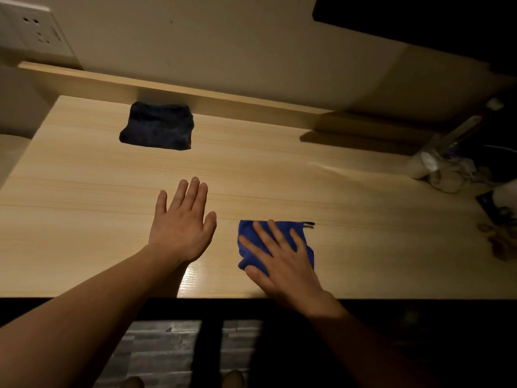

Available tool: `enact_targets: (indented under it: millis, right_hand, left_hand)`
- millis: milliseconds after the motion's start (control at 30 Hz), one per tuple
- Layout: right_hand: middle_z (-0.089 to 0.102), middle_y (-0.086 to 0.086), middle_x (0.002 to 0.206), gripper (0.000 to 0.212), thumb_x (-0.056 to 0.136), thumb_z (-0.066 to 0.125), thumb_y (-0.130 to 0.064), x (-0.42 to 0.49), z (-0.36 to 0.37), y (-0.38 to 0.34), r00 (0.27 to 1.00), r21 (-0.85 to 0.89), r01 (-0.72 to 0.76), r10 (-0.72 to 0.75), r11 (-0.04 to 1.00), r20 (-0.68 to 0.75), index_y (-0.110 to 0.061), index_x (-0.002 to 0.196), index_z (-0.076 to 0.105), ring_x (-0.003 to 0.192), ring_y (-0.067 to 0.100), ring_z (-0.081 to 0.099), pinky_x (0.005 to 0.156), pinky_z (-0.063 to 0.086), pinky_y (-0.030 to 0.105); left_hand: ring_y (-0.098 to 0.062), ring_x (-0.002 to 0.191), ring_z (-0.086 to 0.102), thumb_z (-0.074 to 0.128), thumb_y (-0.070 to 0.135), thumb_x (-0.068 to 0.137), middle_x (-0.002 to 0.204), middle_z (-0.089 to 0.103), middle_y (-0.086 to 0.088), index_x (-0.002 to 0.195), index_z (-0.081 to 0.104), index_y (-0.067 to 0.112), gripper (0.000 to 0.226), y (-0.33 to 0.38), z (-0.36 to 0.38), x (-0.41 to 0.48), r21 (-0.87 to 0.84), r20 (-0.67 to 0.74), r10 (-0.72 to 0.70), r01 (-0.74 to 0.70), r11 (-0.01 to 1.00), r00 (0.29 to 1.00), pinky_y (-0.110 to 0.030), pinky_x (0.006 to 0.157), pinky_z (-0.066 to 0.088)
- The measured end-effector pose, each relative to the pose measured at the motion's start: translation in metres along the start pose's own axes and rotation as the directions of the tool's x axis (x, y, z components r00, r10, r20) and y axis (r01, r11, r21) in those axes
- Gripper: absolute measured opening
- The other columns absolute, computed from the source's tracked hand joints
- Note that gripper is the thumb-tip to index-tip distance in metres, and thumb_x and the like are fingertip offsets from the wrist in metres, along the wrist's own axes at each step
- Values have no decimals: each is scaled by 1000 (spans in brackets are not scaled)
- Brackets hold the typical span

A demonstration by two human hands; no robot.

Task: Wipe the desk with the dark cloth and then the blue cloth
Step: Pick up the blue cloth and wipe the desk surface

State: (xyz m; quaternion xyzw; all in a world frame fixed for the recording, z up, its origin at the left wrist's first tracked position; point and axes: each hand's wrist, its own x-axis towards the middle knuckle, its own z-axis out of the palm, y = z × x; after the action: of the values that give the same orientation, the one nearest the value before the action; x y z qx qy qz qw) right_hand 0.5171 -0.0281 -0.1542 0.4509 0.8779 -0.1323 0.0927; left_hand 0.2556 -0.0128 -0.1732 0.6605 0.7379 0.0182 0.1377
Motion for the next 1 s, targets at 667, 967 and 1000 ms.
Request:
enact_targets:
  millis: [667, 967, 1000]
  right_hand:
    - [76, 8, 126, 53, 105, 44, -58, -8, -104, 65, 819, 935, -39, 524, -352, 232, -20, 127, 74, 119, 28, 69, 105, 49, 50]
    - [32, 0, 169, 58, 107, 27, -62, 181, -103, 171, 966, 113, -200, 215, 973, -145, -41, 161, 31, 155, 25, 25, 121, 14, 54]
    - [19, -2, 174, 62, 105, 23, -67, 189, -97, 173, 971, 71, -211, 217, 975, -98, -45, 163, 20, 158, 26, 16, 123, 11, 57]
  left_hand:
    - [-17, 160, -18, 10, 52, 106, 175, -12, -1, 167, -6, 17, 72, 93, 19, -3, -79, -10, 118, -119, 990, 993, -52, 130, -6]
    - [-14, 158, -25, 11, 53, 106, 173, -19, 2, 165, -11, 20, 71, 94, 19, -3, -72, -21, 112, -113, 991, 994, -50, 129, -8]
    - [-13, 158, -25, 11, 53, 106, 173, -20, 2, 165, -12, 20, 71, 93, 20, -3, -72, -21, 111, -112, 991, 994, -50, 129, -9]
